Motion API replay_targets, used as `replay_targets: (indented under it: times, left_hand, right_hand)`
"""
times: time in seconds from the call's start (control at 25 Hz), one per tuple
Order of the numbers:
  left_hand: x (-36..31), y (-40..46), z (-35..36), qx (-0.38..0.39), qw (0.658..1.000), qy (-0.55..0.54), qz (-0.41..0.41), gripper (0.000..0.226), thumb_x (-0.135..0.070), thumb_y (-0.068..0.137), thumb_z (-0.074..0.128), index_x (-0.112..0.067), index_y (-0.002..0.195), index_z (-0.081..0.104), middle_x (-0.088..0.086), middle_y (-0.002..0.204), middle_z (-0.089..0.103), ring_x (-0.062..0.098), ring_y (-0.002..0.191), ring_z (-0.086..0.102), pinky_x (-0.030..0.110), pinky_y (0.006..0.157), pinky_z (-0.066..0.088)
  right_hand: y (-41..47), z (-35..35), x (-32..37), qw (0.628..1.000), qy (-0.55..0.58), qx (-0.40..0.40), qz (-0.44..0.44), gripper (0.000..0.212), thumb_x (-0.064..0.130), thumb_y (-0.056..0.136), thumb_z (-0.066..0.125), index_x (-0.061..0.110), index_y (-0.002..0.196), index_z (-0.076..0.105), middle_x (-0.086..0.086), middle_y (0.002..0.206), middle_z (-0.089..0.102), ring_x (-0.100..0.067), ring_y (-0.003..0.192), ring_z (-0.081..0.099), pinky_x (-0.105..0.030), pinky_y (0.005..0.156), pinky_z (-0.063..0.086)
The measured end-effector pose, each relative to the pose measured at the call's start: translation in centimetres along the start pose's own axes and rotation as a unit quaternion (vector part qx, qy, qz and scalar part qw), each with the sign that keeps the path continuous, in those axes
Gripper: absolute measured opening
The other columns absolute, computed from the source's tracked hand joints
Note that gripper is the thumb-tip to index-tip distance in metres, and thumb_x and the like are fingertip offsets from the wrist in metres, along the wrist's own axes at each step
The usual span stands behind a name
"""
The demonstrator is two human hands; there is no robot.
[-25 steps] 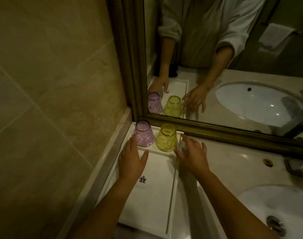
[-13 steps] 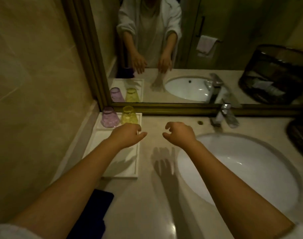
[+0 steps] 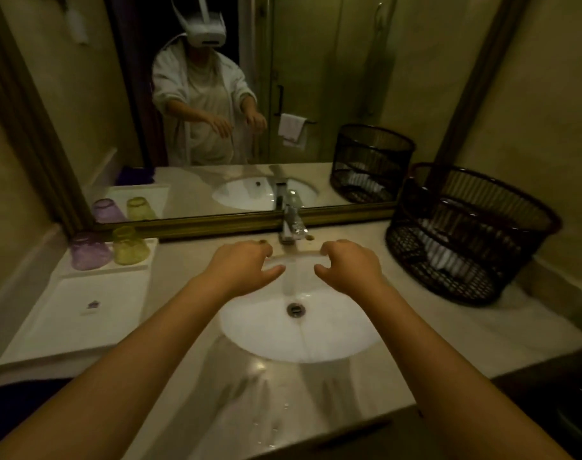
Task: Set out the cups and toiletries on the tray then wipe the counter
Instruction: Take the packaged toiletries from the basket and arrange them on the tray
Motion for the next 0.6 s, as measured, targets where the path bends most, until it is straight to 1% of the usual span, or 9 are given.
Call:
replay_targets:
  times: [0.12,0.24,0.32,0.44,0.6]
  left_hand:
    - [-9.0,-1.2,2.0,-0.012,0.999,-0.032,0.014,0.055,-0.06,0.083,0.042,-0.022,0.122,0.052,0.003,0.114,0.064,0.019,0.095,0.06,0.034,0.074,0.048]
    - [-17.0,-1.9,3.7,-0.019,0.999,-0.027,0.015,0.057,-0.058,0.084,0.042,-0.021,0.127,0.047,0.004,0.119,0.062,0.023,0.101,0.058,0.036,0.082,0.044]
    - [-21.2,-1.9,3.2,-0.05,0.998,-0.026,0.035,0.058,-0.056,0.084,0.043,-0.021,0.13,0.044,0.006,0.122,0.058,0.025,0.106,0.055,0.039,0.088,0.042]
    - [-25.6,-1.4,2.1,-0.092,0.993,-0.038,0.06,0.058,-0.052,0.085,0.045,-0.02,0.132,0.042,0.008,0.127,0.056,0.026,0.114,0.051,0.042,0.095,0.039]
    - [-28.4,-0.2,3.0,-0.095,0.993,-0.042,0.058,0.056,-0.05,0.087,0.043,-0.019,0.134,0.041,0.008,0.129,0.055,0.025,0.118,0.049,0.042,0.1,0.034]
  right_hand:
    - [-5.5,-1.9,-7.7,1.0,-0.008,-0.005,0.009,0.032,0.039,0.084,0.055,0.015,0.105,0.06,-0.006,0.101,0.063,-0.024,0.087,0.059,-0.037,0.074,0.048]
    - [-9.9,-3.5,-14.2,1.0,-0.014,-0.007,0.009,0.034,0.037,0.084,0.055,0.013,0.108,0.06,-0.008,0.104,0.062,-0.026,0.09,0.058,-0.038,0.075,0.048]
    - [-11.7,-5.0,-17.4,0.999,-0.019,-0.04,0.007,0.036,0.037,0.085,0.055,0.013,0.112,0.059,-0.008,0.107,0.061,-0.026,0.094,0.057,-0.039,0.079,0.046]
    - [-13.4,-6.5,-21.3,0.996,-0.018,-0.085,-0.003,0.039,0.038,0.085,0.054,0.013,0.115,0.058,-0.008,0.11,0.06,-0.026,0.099,0.054,-0.037,0.081,0.045]
    - [-14.0,-6.1,-25.2,0.995,-0.005,-0.1,0.001,0.038,0.037,0.085,0.053,0.014,0.115,0.058,-0.006,0.11,0.06,-0.024,0.099,0.054,-0.038,0.081,0.046]
Point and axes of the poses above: each hand's wrist, its own y-axis towards the middle knuckle, its own z-axis out of the palm, x = y × z, the point moved 9 cm from there along y, towards the middle knuckle
